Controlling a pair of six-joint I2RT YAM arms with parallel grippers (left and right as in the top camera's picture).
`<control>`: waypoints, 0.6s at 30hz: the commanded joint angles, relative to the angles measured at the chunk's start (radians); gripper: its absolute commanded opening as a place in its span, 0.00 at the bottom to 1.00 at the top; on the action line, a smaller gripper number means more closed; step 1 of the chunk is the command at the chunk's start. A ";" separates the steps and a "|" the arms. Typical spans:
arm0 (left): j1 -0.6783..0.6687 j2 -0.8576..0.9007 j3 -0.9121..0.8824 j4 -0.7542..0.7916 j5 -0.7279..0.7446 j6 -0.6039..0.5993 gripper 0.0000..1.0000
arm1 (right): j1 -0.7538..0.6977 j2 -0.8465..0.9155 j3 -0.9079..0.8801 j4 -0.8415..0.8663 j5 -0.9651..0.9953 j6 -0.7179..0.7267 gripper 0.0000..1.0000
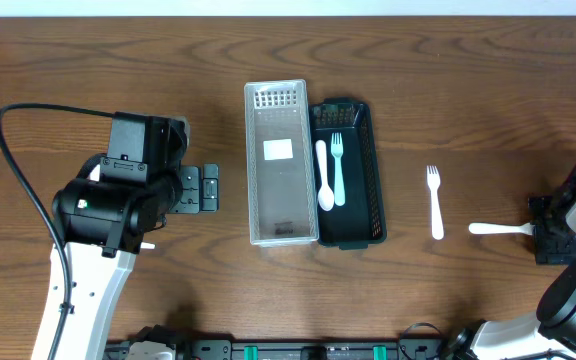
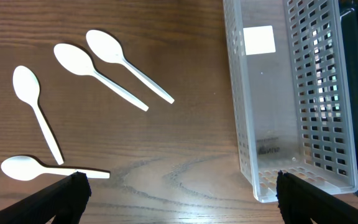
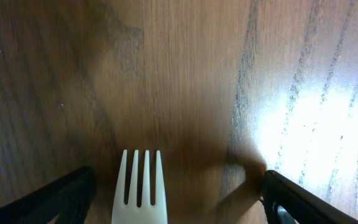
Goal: Pack container
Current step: 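Move the right gripper to the lying white fork and grasp it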
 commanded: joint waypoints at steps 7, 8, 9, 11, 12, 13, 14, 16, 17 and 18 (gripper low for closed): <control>0.004 0.000 0.016 -0.002 -0.012 -0.005 0.98 | -0.010 0.087 -0.061 0.002 -0.147 0.005 0.88; 0.004 0.000 0.016 -0.002 -0.011 -0.005 0.98 | -0.010 0.087 -0.061 0.002 -0.155 0.005 0.88; 0.004 0.000 0.016 -0.002 -0.012 -0.005 0.98 | -0.010 0.087 -0.061 0.002 -0.163 0.005 0.88; 0.004 0.000 0.016 -0.002 -0.011 -0.006 0.98 | -0.010 0.087 -0.061 0.002 -0.184 0.005 0.88; 0.004 0.000 0.016 -0.002 -0.011 -0.006 0.98 | -0.010 0.087 -0.061 0.002 -0.194 0.005 0.88; 0.004 0.000 0.016 -0.002 -0.011 -0.005 0.98 | -0.010 0.087 -0.061 0.002 -0.202 0.005 0.88; 0.004 0.000 0.016 -0.002 -0.011 -0.005 0.98 | -0.010 0.087 -0.061 0.002 -0.209 0.005 0.88; 0.004 0.000 0.016 -0.002 -0.011 -0.005 0.98 | -0.008 0.087 -0.061 0.002 -0.220 0.005 0.88; 0.004 0.000 0.016 -0.002 -0.011 -0.006 0.98 | -0.004 0.087 -0.061 0.003 -0.223 0.001 0.88; 0.004 0.000 0.016 -0.002 -0.011 -0.005 0.98 | 0.002 0.087 -0.061 0.003 -0.223 0.000 0.89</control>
